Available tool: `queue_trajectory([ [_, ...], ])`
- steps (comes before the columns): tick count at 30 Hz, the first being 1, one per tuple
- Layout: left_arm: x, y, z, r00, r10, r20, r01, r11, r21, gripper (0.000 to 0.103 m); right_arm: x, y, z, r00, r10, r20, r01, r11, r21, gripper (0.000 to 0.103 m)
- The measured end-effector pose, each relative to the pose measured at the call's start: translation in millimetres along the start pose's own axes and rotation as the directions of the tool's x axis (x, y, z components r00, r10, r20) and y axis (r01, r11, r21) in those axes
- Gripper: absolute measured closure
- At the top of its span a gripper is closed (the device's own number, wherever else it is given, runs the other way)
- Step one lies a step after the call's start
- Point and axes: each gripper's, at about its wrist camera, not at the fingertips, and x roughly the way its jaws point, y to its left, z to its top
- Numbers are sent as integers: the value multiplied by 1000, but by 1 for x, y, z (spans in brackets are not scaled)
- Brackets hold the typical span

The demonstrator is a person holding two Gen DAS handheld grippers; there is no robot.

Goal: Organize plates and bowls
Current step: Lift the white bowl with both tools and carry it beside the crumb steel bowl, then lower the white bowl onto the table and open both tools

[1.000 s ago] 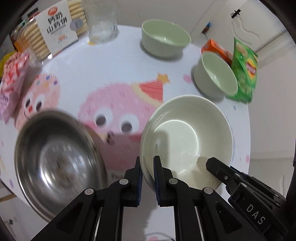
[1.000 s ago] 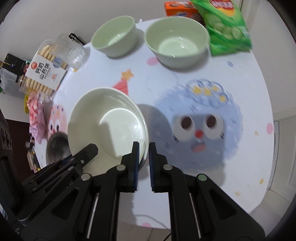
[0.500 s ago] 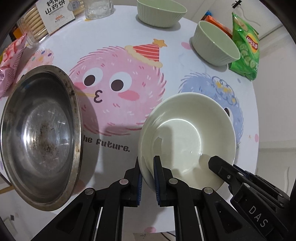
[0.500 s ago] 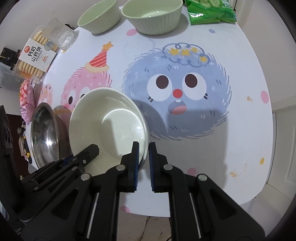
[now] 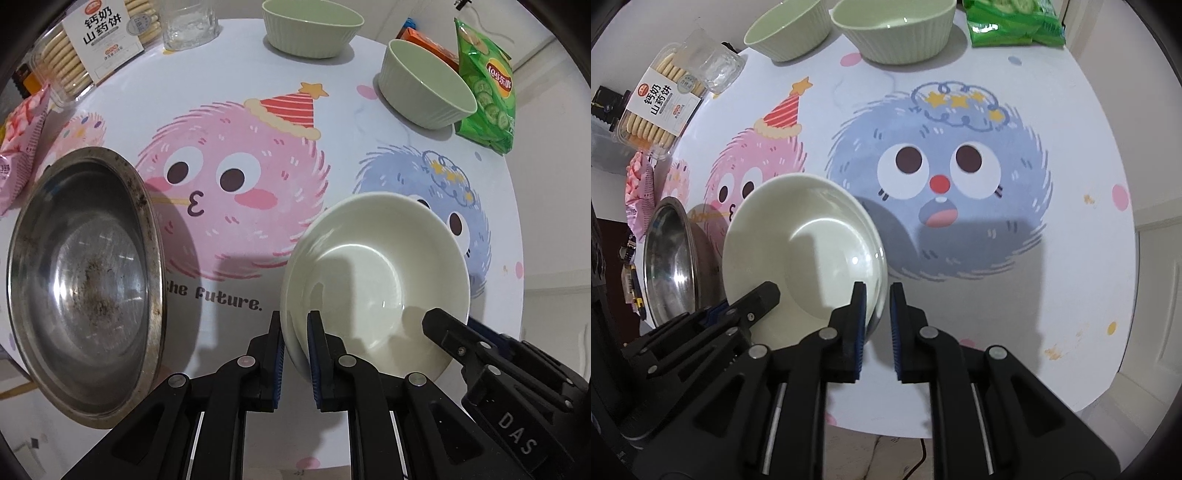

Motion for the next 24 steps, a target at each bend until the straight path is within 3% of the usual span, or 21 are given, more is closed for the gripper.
queue_trajectory([
  [4, -7, 3, 6, 1000, -1, 17, 2, 1000, -8, 82, -9, -7, 4, 1000, 11, 25, -12, 1000, 21, 66],
  [7, -14, 2, 12, 999, -5, 37, 6, 1000, -4, 76, -19, -10, 8, 998, 23, 56, -25, 999, 34, 45],
  [9, -20, 1, 15, 998, -8, 55, 8, 1000, 2, 62, -28, -10, 13, 996, 23, 85, -27, 999, 36, 41],
  [11, -26, 0, 18, 997, -11, 79, 11, 1000, 2, 40, -35, -10, 16, 994, 20, 107, -25, 999, 40, 33],
  [14, -35, -1, 24, 995, -5, 103, 4, 1000, 13, 20, -46, -13, 23, 990, 15, 140, -23, 998, 56, 20],
  [18, -43, -3, 31, 992, 11, 125, -14, 1000, 23, 14, -57, -17, 33, 984, -3, 179, -9, 998, 70, 18],
  [21, -46, -3, 37, 991, 7, 132, -11, 1000, 24, 0, -66, -21, 42, 979, -5, 202, -14, 996, 91, 6],
  [22, -47, -2, 39, 990, 13, 140, -17, 1000, 24, 0, -68, -22, 44, 978, -6, 209, -14, 996, 93, 0],
  [24, -50, 0, 44, 989, 24, 149, -28, 999, 22, 0, -74, -21, 51, 974, -11, 225, -10, 995, 95, 0],
])
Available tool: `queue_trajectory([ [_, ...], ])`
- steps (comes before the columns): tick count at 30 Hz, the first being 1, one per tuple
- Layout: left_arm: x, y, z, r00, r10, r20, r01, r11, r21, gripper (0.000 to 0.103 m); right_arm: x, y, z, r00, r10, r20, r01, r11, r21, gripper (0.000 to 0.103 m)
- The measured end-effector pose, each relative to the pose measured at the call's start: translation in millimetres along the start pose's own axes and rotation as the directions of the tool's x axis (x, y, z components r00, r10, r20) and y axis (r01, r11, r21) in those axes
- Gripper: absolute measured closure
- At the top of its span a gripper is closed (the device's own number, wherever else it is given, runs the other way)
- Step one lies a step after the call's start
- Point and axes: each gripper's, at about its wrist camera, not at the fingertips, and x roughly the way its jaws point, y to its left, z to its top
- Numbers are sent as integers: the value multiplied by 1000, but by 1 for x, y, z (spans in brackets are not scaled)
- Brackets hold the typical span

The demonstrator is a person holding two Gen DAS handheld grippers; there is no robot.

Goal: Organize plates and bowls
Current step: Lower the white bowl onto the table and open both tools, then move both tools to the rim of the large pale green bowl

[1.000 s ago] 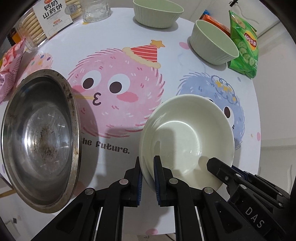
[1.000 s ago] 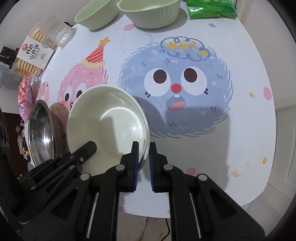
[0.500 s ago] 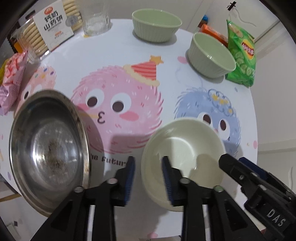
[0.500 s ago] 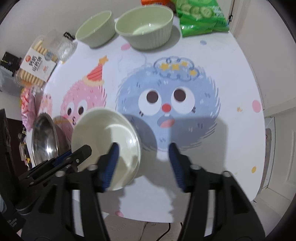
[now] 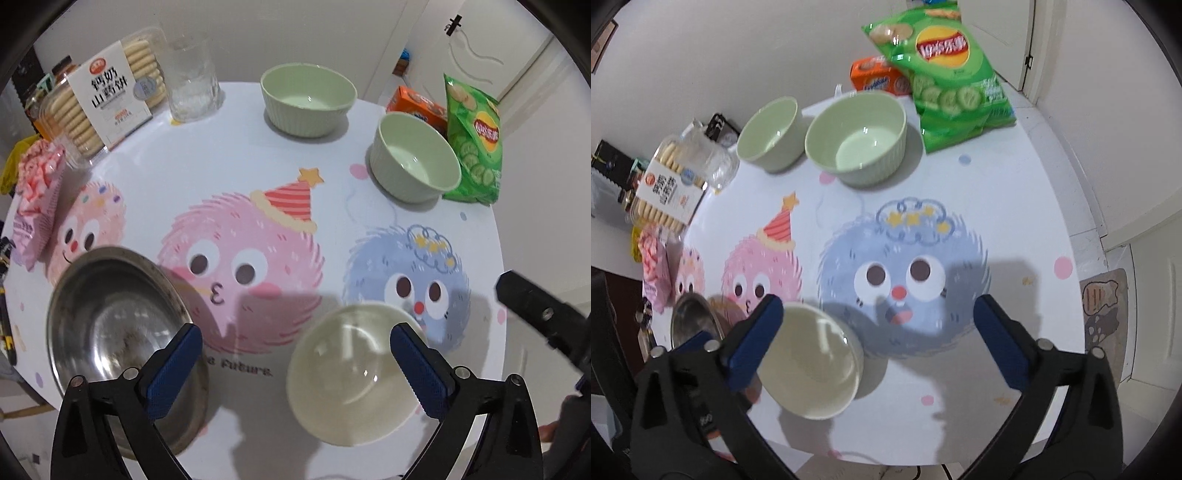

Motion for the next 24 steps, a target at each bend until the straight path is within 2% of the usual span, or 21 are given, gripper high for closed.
queue_trajectory([
  [6, -3, 12, 26, 1000, 12, 18, -11, 1000, -12, 0, -2, 14, 25, 1000, -7, 23, 8, 1000, -17, 0],
  [12, 1, 21, 67, 1000, 8, 23, -7, 1000, -24, 0, 7, 42, 58, 1000, 0, 29, 2, 998, -66, 0],
  [24, 34, 33, 157, 1000, -16, -5, 16, 998, -62, 0, 57, 112, 144, 1000, 21, -8, -23, 981, -192, 0],
])
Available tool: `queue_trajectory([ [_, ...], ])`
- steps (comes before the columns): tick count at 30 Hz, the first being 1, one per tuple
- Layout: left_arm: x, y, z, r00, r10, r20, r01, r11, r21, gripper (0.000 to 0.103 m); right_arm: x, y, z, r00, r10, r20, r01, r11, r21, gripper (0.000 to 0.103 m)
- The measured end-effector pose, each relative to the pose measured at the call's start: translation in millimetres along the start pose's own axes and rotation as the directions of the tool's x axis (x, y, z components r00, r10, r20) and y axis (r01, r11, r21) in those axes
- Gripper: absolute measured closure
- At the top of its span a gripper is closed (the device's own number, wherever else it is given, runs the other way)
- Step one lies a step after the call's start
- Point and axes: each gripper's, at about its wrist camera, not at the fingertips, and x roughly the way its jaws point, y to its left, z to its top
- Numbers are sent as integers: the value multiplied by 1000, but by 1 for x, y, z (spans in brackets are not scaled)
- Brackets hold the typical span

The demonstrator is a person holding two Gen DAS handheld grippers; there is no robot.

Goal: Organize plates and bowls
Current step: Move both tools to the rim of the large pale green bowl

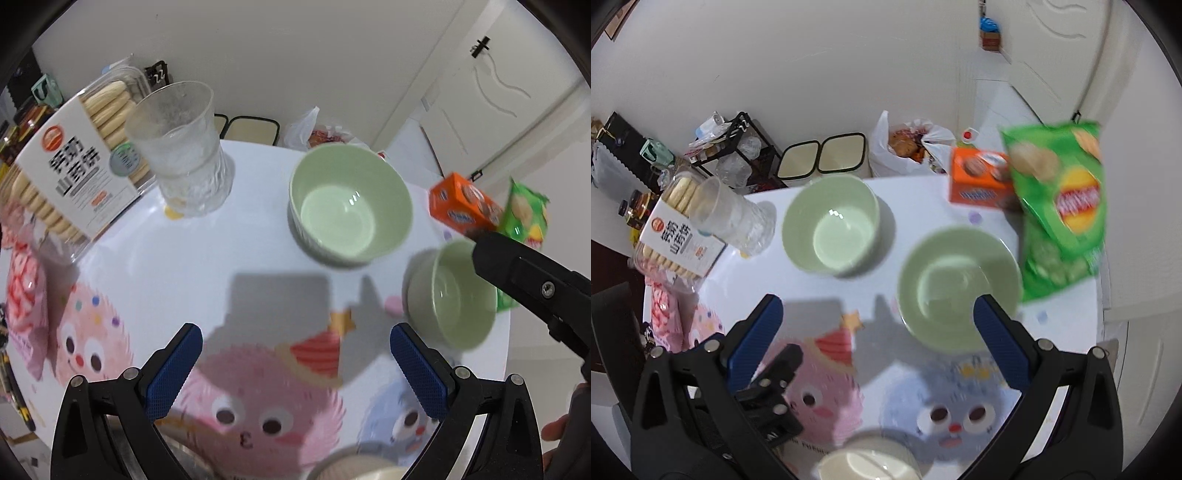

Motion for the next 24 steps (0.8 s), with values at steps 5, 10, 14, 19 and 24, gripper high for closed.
queue_trajectory([
  [5, 15, 3, 32, 1000, 3, -5, -3, 1000, -22, 0, 27, 12, 31, 999, -3, -34, 1, 999, -50, 0],
  [10, 35, 6, 51, 999, 8, -35, -10, 999, -51, 0, 51, 13, 52, 997, 4, -76, -10, 997, -80, 0],
  [14, 51, 8, 58, 998, 21, -51, -24, 998, -65, 0, 66, 13, 62, 995, -3, -97, -7, 994, -107, 0],
  [19, 64, 7, 66, 998, 29, -60, -33, 997, -70, 0, 85, 10, 69, 992, -1, -127, -13, 993, -115, 0],
  [24, 75, 5, 71, 997, 31, -64, -35, 997, -73, 0, 97, 6, 69, 989, -29, -143, 13, 994, -110, 1],
])
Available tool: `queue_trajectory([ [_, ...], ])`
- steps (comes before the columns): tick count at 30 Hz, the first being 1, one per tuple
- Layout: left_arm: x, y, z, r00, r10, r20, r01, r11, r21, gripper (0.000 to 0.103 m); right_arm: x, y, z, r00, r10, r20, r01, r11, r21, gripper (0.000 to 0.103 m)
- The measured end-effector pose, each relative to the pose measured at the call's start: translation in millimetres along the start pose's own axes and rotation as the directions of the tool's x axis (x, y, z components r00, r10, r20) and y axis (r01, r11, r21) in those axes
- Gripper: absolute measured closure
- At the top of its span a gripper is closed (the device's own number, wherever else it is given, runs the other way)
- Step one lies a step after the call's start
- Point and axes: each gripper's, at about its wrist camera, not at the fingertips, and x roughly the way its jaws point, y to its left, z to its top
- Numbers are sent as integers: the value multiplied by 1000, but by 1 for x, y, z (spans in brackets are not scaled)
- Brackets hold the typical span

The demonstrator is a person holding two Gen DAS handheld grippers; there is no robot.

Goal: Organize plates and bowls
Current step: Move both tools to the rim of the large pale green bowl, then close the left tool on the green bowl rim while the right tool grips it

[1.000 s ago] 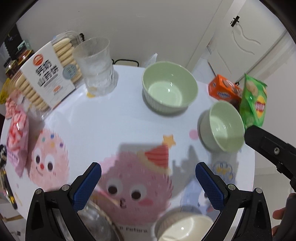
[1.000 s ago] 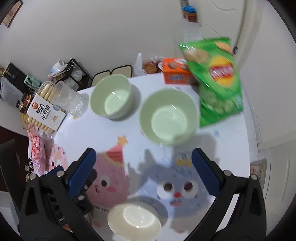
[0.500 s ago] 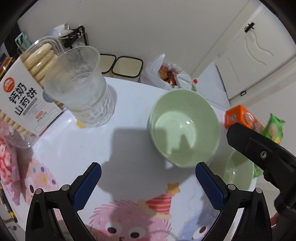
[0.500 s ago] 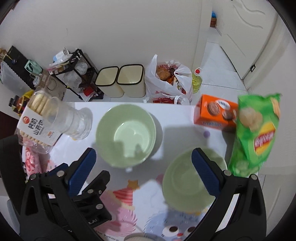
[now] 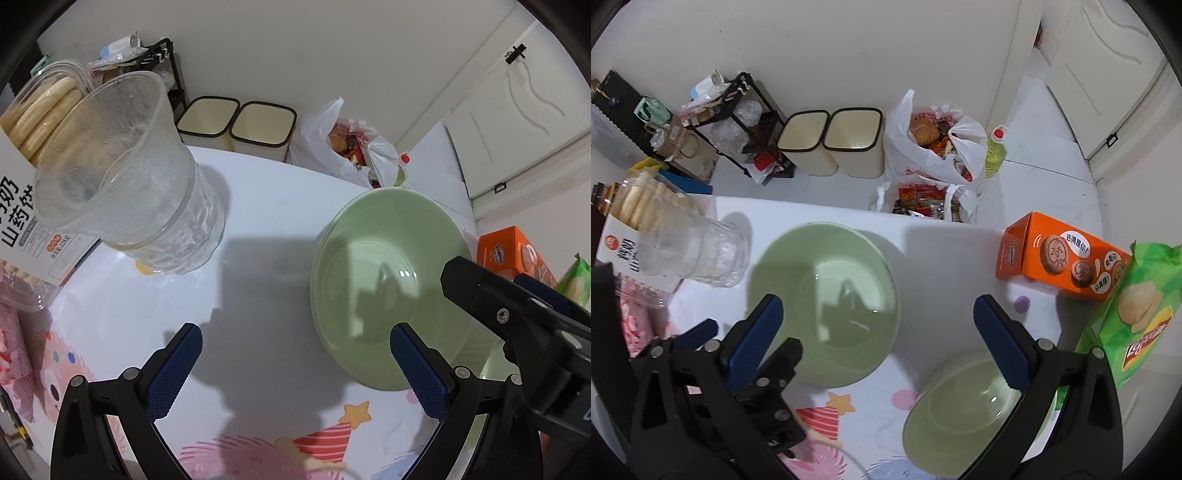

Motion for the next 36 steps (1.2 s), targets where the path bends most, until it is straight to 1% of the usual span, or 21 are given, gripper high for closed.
queue_trajectory([
  [3, 5, -1, 2, 1000, -11, 2, 11, 1000, 0, 4, 4, -3, 1, 1000, 3, -5, -3, 1000, 13, 3],
  [4, 6, 0, 2, 1000, -11, 2, 11, 1000, -1, 9, 6, -2, 1, 1000, 2, -10, -2, 1000, 8, 5],
  [5, 8, 1, 2, 1000, -10, 0, 10, 1000, -4, 16, 8, -1, 0, 1000, -4, -15, 4, 1000, 4, 9],
  [6, 11, 2, 2, 1000, -7, -8, 7, 1000, -9, 20, 9, -1, 0, 1000, -8, -17, 8, 1000, 1, 13],
  [8, 14, 4, 2, 1000, -10, -22, 10, 1000, -9, 33, 12, -2, -1, 1000, -16, -24, 17, 1000, 7, 35],
  [10, 18, 5, 2, 999, -7, -33, 7, 1000, -11, 38, 15, -4, -2, 999, -17, -34, 18, 1000, 17, 40],
  [11, 20, 5, 2, 999, -9, -38, 9, 1000, -12, 41, 17, -5, -2, 999, -16, -37, 17, 1000, 19, 40],
  [12, 20, 6, 1, 999, -15, -40, 15, 1000, -16, 42, 18, -5, -3, 999, -17, -41, 18, 1000, 22, 41],
  [13, 21, 7, 1, 999, -21, -41, 20, 1000, -21, 43, 19, -6, -3, 999, -20, -42, 21, 1000, 24, 45],
  [14, 21, 6, 1, 999, -27, -39, 26, 999, -23, 48, 19, -7, -4, 999, -20, -42, 21, 999, 30, 53],
  [15, 21, 5, 1, 999, -36, -40, 35, 999, -25, 49, 19, -8, -4, 999, -19, -43, 21, 999, 33, 58],
  [16, 21, 4, 1, 998, -38, -40, 37, 999, -24, 54, 20, -8, -5, 999, -20, -47, 21, 999, 37, 65],
  [17, 20, 3, 1, 998, -44, -39, 43, 999, -23, 59, 21, -9, -5, 998, -20, -52, 22, 999, 38, 66],
  [18, 20, 1, 1, 998, -49, -40, 48, 999, -25, 61, 22, -9, -6, 998, -20, -57, 23, 999, 38, 66],
  [19, 20, 0, 1, 998, -50, -40, 49, 998, -26, 65, 23, -9, -6, 998, -19, -58, 21, 999, 39, 71],
  [20, 19, -1, 2, 998, -53, -40, 52, 998, -29, 70, 23, -10, -7, 998, -18, -57, 20, 999, 41, 78],
  [22, 19, -4, 3, 997, -63, -38, 62, 998, -26, 76, 22, -10, -7, 998, -16, -54, 18, 999, 41, 86],
  [25, 18, -7, 3, 996, -78, -37, 77, 997, -21, 87, 23, -10, -8, 998, -9, -60, 11, 999, 44, 92],
  [27, 18, -10, 3, 997, -68, -38, 68, 998, -11, 88, 22, -10, -8, 998, -6, -58, 8, 999, 48, 93],
  [29, 16, -8, 2, 996, -75, -38, 75, 997, -16, 88, 22, -9, -9, 998, -2, -56, 5, 999, 45, 96],
  [36, 14, -3, 0, 995, -94, -41, 93, 995, -31, 89, 22, -11, -8, 999, 13, -53, -9, 998, 68, 96],
])
